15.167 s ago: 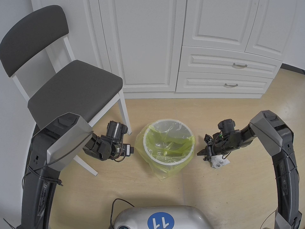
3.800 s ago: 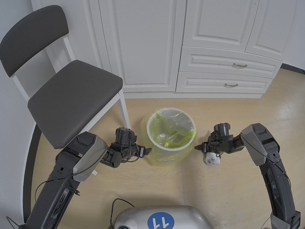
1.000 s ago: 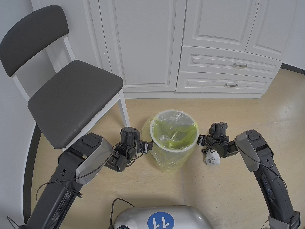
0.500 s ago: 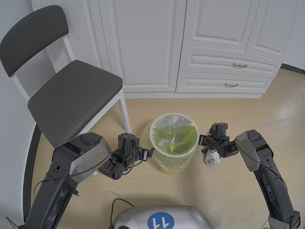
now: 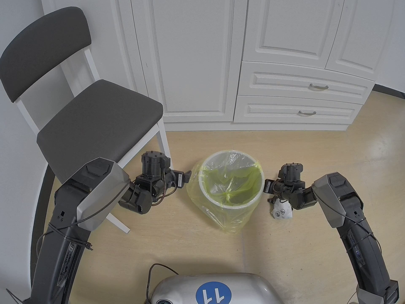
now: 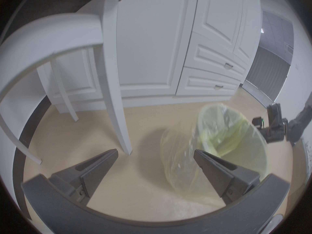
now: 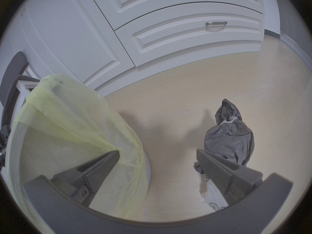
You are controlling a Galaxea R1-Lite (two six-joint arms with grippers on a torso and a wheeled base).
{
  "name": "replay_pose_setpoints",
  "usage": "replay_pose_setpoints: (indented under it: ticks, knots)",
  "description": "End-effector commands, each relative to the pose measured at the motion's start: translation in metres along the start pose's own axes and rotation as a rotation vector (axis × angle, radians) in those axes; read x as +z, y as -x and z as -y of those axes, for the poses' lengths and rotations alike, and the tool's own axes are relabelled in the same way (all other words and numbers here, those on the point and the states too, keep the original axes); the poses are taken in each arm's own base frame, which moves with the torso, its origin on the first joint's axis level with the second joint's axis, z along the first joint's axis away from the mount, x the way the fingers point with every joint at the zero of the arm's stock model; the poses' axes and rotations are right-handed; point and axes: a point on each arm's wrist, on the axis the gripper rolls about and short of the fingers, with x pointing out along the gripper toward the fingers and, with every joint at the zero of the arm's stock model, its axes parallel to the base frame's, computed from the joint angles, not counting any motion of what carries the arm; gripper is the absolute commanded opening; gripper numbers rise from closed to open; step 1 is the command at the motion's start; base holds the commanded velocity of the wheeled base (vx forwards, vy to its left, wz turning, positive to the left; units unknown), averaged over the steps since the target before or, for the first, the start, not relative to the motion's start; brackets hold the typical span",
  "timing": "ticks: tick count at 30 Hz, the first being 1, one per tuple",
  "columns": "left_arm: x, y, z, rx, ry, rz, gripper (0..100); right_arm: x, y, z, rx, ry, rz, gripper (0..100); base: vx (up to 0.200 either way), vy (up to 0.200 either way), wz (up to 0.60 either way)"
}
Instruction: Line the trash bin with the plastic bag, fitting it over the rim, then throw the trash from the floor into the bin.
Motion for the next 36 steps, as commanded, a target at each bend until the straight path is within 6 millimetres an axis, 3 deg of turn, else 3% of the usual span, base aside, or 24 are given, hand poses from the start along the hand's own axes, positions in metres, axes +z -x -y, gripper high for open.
replay_pose_setpoints:
  ticks: [1,10,11,16,20,28,31,36]
  knots:
    - [0.000,-0.028,-0.006,0.016,0.009,0.026,100,-0.003,-0.001,0.001,-0.004,0.001,-0.005,100,0.000,0.000,0.00]
    - [-0.011,-0.045,0.006,-0.001,-0.001,-0.012,100,-0.007,-0.002,0.001,-0.003,0.009,-0.013,100,0.000,0.000,0.00]
    - [-0.019,-0.047,0.009,-0.005,-0.003,-0.044,100,-0.007,-0.002,0.001,-0.003,0.010,-0.012,100,0.000,0.000,0.00]
    - [-0.021,-0.046,0.013,-0.010,-0.008,-0.059,100,-0.007,-0.002,0.001,-0.004,0.009,-0.011,100,0.000,0.000,0.00]
    - [-0.021,-0.046,0.027,-0.029,-0.013,-0.049,100,-0.006,-0.002,0.002,-0.005,0.008,-0.011,100,0.000,0.000,0.00]
    - [-0.036,-0.015,0.044,-0.059,-0.031,-0.084,100,-0.006,-0.002,0.005,-0.008,0.008,-0.010,100,0.000,0.000,0.00]
    - [-0.052,0.008,0.054,-0.088,-0.049,-0.096,100,-0.005,-0.002,0.004,-0.006,0.008,-0.005,100,0.000,0.000,0.00]
    - [-0.062,0.021,0.056,-0.109,-0.049,-0.097,100,-0.005,-0.002,0.004,-0.006,0.007,-0.005,100,0.000,0.000,0.00]
